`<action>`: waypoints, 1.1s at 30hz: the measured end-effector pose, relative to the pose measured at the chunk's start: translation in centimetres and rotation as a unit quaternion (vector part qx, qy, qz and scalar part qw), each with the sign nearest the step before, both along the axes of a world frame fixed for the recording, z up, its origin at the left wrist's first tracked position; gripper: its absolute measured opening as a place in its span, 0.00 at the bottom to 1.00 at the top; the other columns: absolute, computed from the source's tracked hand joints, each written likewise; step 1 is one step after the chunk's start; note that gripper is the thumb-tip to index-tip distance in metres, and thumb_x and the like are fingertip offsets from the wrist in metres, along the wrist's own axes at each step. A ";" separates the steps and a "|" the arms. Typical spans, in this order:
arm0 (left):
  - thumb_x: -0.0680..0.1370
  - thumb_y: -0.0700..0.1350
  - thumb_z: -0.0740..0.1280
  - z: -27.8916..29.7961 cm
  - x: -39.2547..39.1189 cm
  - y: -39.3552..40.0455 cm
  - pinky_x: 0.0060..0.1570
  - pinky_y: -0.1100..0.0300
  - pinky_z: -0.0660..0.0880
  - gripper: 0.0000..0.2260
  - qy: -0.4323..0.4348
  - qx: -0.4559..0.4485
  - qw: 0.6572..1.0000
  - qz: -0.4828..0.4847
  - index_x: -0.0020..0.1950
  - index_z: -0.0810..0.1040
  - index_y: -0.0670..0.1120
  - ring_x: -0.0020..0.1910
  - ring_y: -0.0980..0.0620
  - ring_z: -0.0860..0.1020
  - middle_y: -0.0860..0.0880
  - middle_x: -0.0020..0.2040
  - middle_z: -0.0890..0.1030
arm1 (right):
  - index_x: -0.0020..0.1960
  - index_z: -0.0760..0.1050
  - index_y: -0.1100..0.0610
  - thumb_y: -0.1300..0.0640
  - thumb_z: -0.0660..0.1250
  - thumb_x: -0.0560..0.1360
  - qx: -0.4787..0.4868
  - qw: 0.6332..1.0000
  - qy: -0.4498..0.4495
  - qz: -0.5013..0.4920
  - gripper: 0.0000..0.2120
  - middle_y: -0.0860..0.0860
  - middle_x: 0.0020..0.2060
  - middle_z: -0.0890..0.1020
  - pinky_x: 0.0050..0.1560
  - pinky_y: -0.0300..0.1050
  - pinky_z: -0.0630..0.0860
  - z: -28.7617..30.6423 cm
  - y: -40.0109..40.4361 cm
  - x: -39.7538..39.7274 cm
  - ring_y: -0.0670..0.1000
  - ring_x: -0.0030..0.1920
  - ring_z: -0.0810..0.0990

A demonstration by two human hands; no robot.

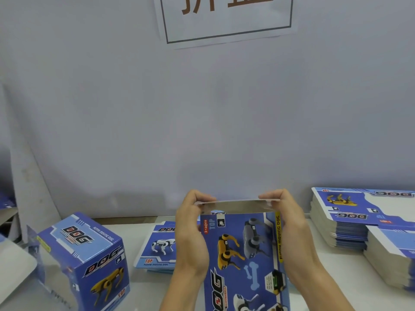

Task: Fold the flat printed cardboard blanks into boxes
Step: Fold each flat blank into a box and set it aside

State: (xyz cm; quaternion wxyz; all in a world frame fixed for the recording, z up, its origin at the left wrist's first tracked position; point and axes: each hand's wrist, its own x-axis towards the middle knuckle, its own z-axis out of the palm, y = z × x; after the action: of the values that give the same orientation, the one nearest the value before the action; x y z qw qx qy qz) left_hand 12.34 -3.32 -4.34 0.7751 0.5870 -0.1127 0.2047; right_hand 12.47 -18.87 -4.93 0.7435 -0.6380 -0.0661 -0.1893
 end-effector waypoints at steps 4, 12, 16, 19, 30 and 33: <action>0.75 0.57 0.58 -0.3 -0.1 0.2 0.39 0.51 0.80 0.15 0.010 -0.027 0.999 -0.018 0.39 0.79 0.49 0.53 0.43 0.83 0.50 0.52 0.82 | 0.48 0.80 0.55 0.38 0.59 0.76 0.081 0.996 0.011 0.021 0.21 0.59 0.48 0.85 0.41 0.52 0.80 -0.2 0.1 -0.6 0.62 0.48 0.85; 0.75 0.52 0.63 -0.2 -0.1 0.8 0.39 0.51 0.83 0.11 -0.013 0.055 0.993 -0.100 0.51 0.78 0.48 0.53 0.39 0.83 0.40 0.54 0.80 | 0.55 0.74 0.54 0.46 0.65 0.70 0.029 0.989 0.028 0.143 0.17 0.57 0.46 0.85 0.37 0.46 0.82 0.4 0.0 -0.6 0.56 0.47 0.87; 0.73 0.54 0.66 0.0 -0.2 0.7 0.38 0.56 0.82 0.17 -0.020 0.043 0.994 -0.097 0.49 0.79 0.40 0.55 0.43 0.83 0.46 0.54 0.80 | 0.51 0.77 0.48 0.46 0.67 0.68 0.035 0.990 0.019 0.136 0.14 0.60 0.47 0.84 0.35 0.46 0.82 0.1 -0.2 -0.7 0.59 0.48 0.86; 0.69 0.59 0.69 0.0 0.0 0.6 0.42 0.49 0.83 0.15 -0.020 0.092 0.994 -0.063 0.46 0.80 0.49 0.58 0.41 0.81 0.52 0.56 0.80 | 0.50 0.77 0.49 0.43 0.71 0.66 0.024 0.988 0.010 0.150 0.16 0.59 0.46 0.85 0.37 0.46 0.82 0.3 -0.3 -0.7 0.59 0.48 0.86; 0.75 0.65 0.66 1.2 -0.6 0.6 0.44 0.52 0.83 0.13 0.013 0.035 0.993 -0.108 0.56 0.79 0.63 0.54 0.48 0.84 0.54 0.58 0.83 | 0.59 0.69 0.28 0.39 0.70 0.67 -0.064 0.991 -0.043 0.111 0.22 0.34 0.53 0.80 0.46 0.42 0.83 1.2 -0.3 -1.6 0.47 0.52 0.85; 0.75 0.62 0.63 2.0 -1.0 1.3 0.44 0.52 0.83 0.17 0.041 -0.021 0.982 -0.184 0.60 0.80 0.59 0.54 0.43 0.84 0.46 0.58 0.84 | 0.60 0.67 0.28 0.34 0.71 0.69 -0.107 0.991 -0.060 0.045 0.22 0.38 0.45 0.83 0.40 0.31 0.77 2.4 -0.7 -2.2 0.42 0.43 0.85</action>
State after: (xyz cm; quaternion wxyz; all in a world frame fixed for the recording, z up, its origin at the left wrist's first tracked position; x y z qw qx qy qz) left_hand 11.36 -2.00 -2.34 0.8156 0.5478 -0.1827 0.0369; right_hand 10.29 -19.59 -2.56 0.6732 -0.6979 -0.1595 -0.1854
